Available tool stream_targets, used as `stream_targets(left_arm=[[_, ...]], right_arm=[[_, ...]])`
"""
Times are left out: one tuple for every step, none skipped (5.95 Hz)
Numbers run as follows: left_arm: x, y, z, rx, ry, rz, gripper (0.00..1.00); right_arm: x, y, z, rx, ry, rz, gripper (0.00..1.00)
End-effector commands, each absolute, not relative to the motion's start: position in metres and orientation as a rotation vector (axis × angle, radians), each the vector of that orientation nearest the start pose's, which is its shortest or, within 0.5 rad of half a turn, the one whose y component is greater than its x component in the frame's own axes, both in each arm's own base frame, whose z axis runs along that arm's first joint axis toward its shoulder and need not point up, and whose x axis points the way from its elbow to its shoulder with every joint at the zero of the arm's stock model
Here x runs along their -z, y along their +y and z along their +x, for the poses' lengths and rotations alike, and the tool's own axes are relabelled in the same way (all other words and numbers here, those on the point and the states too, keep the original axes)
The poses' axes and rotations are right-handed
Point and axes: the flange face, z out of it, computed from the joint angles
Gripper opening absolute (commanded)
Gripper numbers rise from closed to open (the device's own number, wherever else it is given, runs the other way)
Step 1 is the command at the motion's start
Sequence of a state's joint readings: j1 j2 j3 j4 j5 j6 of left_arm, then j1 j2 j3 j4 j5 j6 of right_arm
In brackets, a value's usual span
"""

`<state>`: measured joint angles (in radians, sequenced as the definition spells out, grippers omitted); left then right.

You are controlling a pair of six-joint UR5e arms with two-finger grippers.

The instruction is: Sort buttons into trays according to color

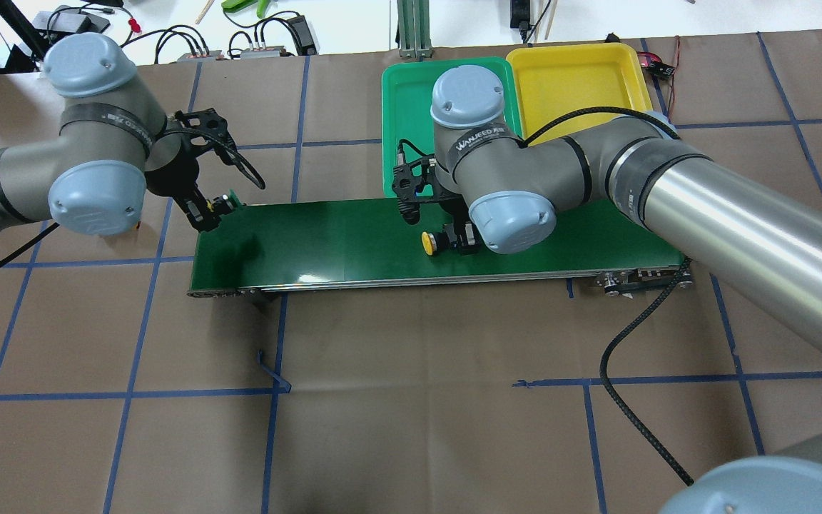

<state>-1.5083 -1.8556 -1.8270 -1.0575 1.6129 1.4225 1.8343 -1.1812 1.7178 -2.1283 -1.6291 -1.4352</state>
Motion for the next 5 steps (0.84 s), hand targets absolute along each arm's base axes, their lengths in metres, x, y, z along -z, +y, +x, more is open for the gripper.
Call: stream_targets(left_arm=[[-0.255, -0.556, -0.12, -0.099, 2.335, 2.096, 0.67], [-0.264, -0.558, -0.111, -0.09, 2.352, 2.069, 0.98], [-0.281, -0.562, -0.101, -0.06, 2.354, 2.025, 0.98], [-0.281, -0.573, -0.042, -0.056, 2.445, 1.922, 0.98], [-0.28, -0.587, 0.018, -0.052, 2.491, 1.869, 0.98]], right_arm=[[-0.297, -0.555, 0.241, 0.027, 2.136, -2.44, 0.08], [-0.317, -0.572, 0.197, 0.064, 2.155, -2.458, 0.09], [-0.317, -0.591, 0.16, 0.099, 2.193, -2.44, 0.09], [-0.317, -0.618, 0.136, 0.17, 2.28, -2.441, 0.1], [-0.304, -0.667, 0.106, 0.231, 2.356, -2.432, 0.1]])
